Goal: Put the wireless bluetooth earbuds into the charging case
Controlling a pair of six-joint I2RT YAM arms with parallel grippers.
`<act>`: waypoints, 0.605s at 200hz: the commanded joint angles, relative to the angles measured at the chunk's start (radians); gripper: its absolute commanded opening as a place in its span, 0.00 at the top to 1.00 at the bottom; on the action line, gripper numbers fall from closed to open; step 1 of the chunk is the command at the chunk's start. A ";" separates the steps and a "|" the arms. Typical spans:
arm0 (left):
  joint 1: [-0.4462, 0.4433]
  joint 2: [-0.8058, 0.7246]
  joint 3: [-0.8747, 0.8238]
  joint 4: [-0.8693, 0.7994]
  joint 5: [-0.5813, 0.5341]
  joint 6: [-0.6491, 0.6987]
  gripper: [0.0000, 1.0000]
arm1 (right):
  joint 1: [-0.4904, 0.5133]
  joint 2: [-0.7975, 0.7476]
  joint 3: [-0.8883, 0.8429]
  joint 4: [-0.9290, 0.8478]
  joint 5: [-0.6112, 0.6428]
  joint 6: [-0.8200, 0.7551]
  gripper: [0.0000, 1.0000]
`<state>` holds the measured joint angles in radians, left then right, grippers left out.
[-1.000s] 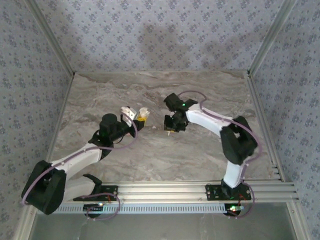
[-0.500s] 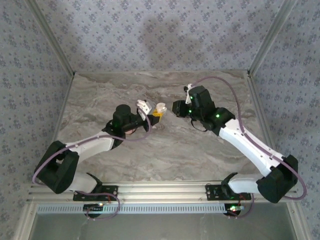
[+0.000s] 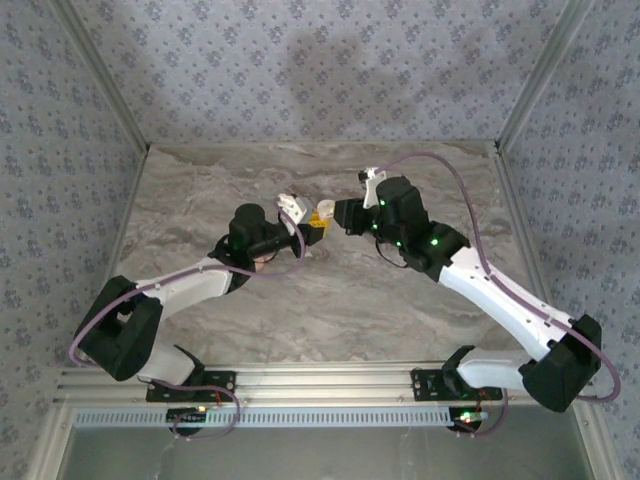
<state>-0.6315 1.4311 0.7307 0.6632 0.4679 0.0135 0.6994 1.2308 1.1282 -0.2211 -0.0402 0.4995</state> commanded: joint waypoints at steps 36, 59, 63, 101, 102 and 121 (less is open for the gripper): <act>-0.010 0.003 0.021 0.041 0.032 -0.013 0.86 | 0.017 0.070 0.042 0.049 -0.009 -0.038 0.78; -0.011 -0.003 0.019 0.039 0.021 -0.014 0.86 | 0.022 0.084 0.048 0.040 -0.007 -0.044 0.78; -0.010 -0.004 0.019 0.039 0.020 -0.014 0.86 | 0.023 0.085 0.047 0.039 -0.005 -0.045 0.78; -0.010 -0.009 0.018 0.047 0.015 -0.023 0.86 | 0.029 0.084 0.050 0.007 0.027 -0.066 0.78; -0.010 -0.009 0.018 0.047 0.014 -0.023 0.86 | 0.030 0.085 0.050 0.005 0.027 -0.067 0.78; -0.010 -0.011 0.018 0.049 0.006 -0.022 0.86 | 0.035 0.084 0.054 -0.023 0.040 -0.082 0.79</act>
<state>-0.6361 1.4311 0.7307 0.6632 0.4789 0.0055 0.7223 1.3121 1.1450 -0.2024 -0.0307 0.4541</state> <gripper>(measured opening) 0.185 0.216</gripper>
